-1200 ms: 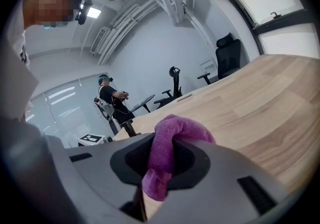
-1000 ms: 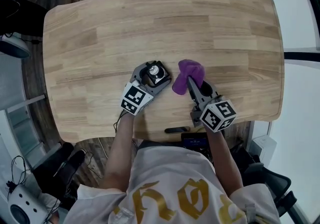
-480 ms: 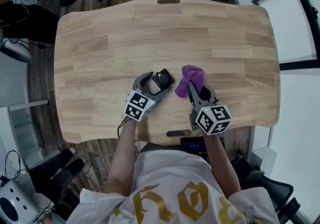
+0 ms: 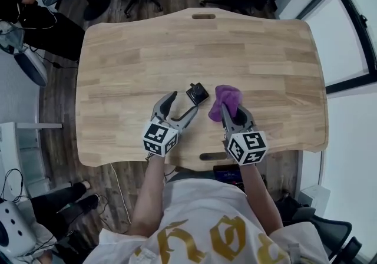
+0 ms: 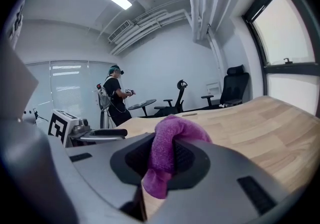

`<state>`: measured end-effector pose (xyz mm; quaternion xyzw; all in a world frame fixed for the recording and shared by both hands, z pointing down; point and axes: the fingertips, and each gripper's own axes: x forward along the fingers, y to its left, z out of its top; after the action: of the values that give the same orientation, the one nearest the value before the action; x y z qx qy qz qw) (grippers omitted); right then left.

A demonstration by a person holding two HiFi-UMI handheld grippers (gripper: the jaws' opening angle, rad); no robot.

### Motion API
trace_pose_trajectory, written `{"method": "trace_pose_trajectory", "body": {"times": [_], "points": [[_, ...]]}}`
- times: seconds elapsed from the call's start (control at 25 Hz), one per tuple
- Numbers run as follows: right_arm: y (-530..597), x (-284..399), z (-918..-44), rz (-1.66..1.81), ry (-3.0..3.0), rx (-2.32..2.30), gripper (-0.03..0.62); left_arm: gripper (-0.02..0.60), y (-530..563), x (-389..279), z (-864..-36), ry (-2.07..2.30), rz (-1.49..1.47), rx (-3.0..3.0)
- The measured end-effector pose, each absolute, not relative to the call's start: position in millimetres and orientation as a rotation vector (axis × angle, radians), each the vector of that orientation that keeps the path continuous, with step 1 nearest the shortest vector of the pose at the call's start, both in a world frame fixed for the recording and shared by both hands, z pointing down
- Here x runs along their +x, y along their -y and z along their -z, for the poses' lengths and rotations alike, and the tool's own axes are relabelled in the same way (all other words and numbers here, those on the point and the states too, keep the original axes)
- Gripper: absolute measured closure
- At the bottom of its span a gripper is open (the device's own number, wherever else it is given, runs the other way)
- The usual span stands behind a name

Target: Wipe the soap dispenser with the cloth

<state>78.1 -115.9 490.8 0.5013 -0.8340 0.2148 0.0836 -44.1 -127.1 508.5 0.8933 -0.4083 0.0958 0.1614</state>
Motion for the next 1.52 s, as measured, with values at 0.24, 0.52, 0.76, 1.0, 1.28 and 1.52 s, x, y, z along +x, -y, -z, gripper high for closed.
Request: {"method": "trace_pose_trajectory", "body": {"times": [0.24, 0.52, 0.76, 1.0, 1.28, 1.52], "points": [[91, 77, -459, -0.536, 2.522, 1.548, 0.537, 0.543, 105, -61, -454, 1.369, -0.145, 2.59], [60, 71, -421, -0.445, 2.597, 1.566, 0.537, 0.572, 83, -66, -431, 1.455, -0.198, 2.527], [44, 67, -403, -0.379, 2.61, 1.575, 0.537, 0.572, 68, -60, -404, 1.487, -0.197, 2.596], [36, 72, -404, -0.359, 2.56, 1.595, 0.54, 0.572, 56, -65, -396, 1.51, -0.173, 2.61], [36, 71, -403, -0.369, 2.556, 1.595, 0.54, 0.572, 55, -71, -400, 1.499, -0.186, 2.594], [36, 69, -405, -0.363, 2.554, 1.58, 0.541, 0.572, 57, -78, -400, 1.539, -0.167, 2.568]]}}
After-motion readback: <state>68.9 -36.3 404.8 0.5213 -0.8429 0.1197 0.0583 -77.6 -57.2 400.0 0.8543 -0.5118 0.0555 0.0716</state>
